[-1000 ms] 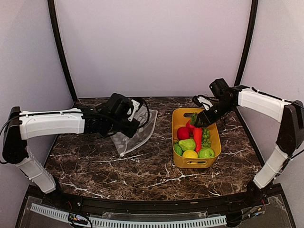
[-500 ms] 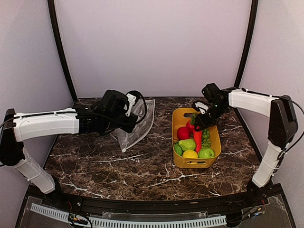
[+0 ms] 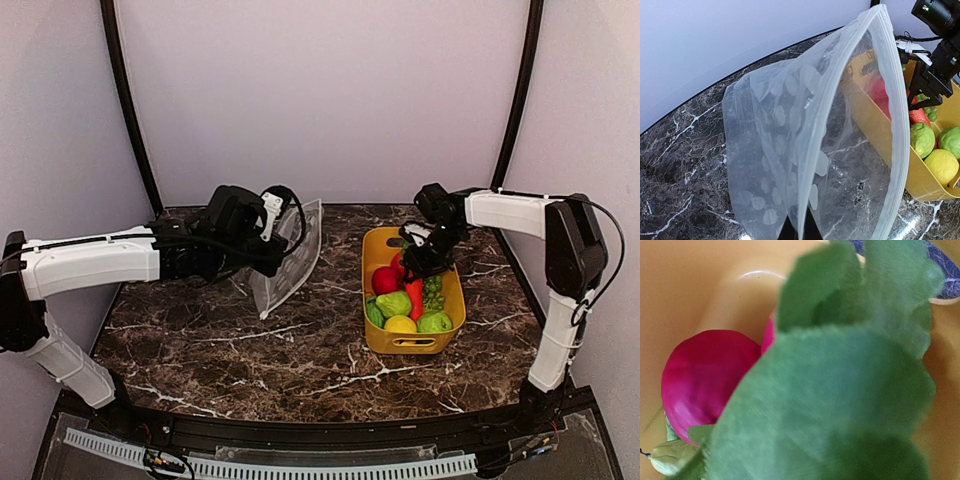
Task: Place the food in the zip-top bag and seal the zipper
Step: Pick up the fake vegetable from the bin.
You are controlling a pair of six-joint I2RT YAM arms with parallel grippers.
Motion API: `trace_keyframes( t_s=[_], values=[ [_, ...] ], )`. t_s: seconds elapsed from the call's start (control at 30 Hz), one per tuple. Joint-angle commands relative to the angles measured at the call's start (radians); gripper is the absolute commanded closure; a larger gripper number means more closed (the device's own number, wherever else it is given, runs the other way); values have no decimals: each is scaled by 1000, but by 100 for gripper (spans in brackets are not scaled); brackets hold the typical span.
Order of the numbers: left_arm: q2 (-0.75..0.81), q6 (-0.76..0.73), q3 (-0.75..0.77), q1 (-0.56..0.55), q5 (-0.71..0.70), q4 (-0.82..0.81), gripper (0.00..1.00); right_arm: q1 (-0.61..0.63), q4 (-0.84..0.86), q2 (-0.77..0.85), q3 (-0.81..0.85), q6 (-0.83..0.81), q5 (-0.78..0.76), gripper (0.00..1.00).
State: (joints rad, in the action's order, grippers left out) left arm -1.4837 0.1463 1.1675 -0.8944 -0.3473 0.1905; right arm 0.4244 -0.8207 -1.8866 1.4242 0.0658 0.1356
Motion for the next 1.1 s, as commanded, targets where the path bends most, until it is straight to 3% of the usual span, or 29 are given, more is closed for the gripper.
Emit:
trace_keyframes(
  t_s=[0.0, 0.2, 0.5, 0.77, 1.07],
  values=[
    [41, 22, -15, 6, 23, 2, 99, 15, -11, -14, 42, 15, 6, 52],
    [28, 32, -14, 6, 39, 10, 99, 19, -15, 2, 51, 8, 3, 61],
    [10, 31, -23, 6, 50, -7, 99, 18, 19, 208, 14, -45, -86, 64],
    [-34, 63, -7, 6, 46, -14, 99, 16, 63, 342, 1, -60, -38, 67],
    [-87, 211, 116, 6, 122, 35, 99, 17, 194, 480, 77, -110, 120, 72]
  ],
)
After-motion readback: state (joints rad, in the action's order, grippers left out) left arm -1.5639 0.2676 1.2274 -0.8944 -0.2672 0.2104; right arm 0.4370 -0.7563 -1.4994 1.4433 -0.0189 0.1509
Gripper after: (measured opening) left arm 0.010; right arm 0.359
